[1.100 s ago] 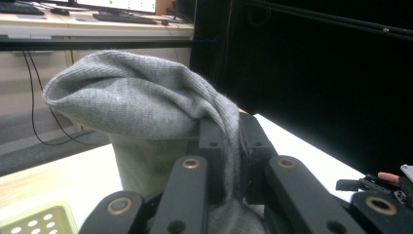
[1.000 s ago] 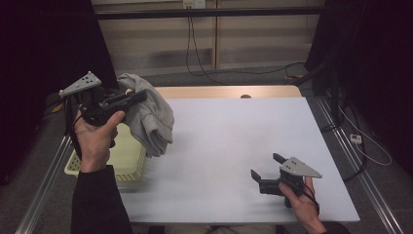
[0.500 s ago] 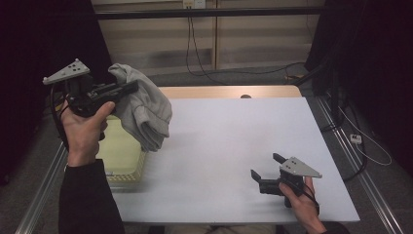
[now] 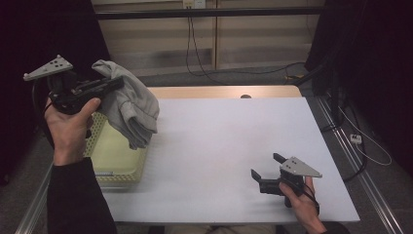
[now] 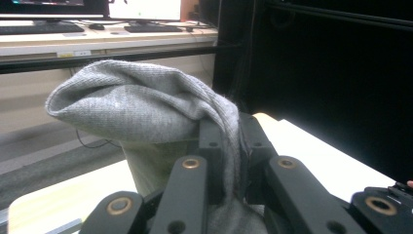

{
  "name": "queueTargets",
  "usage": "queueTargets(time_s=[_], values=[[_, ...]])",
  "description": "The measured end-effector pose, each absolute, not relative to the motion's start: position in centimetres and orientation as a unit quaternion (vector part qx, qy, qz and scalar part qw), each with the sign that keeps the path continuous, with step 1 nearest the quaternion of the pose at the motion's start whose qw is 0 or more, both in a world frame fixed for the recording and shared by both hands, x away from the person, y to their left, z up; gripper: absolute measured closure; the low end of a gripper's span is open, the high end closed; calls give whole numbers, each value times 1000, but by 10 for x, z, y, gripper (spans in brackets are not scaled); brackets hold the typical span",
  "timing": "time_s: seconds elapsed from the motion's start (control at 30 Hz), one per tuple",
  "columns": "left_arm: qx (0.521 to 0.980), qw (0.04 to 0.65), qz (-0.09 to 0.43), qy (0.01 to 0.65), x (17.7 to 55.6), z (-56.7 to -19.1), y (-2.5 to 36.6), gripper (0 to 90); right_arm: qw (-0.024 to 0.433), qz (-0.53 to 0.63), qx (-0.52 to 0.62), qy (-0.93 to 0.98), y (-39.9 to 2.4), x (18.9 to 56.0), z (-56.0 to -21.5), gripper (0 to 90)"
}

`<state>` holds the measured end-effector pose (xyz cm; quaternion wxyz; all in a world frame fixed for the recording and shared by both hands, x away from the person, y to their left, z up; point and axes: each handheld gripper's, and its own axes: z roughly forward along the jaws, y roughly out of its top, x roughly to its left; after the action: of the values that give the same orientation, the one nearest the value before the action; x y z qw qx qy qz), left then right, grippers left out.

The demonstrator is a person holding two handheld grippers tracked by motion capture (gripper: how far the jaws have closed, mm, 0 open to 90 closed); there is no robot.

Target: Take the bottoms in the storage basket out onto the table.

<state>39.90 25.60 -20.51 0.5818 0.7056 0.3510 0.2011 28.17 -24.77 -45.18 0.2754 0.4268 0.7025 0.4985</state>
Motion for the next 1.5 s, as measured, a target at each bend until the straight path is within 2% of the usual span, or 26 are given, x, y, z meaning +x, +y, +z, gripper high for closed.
queueTargets(time_s=[0.73, 1.5], values=[[690, 586, 217, 366, 387, -218, 294, 830, 276, 498, 428, 702, -248, 282, -452, 26], [701, 549, 204, 407, 401, -265, 313, 829, 274, 497, 428, 703, -246, 283, -452, 26]])
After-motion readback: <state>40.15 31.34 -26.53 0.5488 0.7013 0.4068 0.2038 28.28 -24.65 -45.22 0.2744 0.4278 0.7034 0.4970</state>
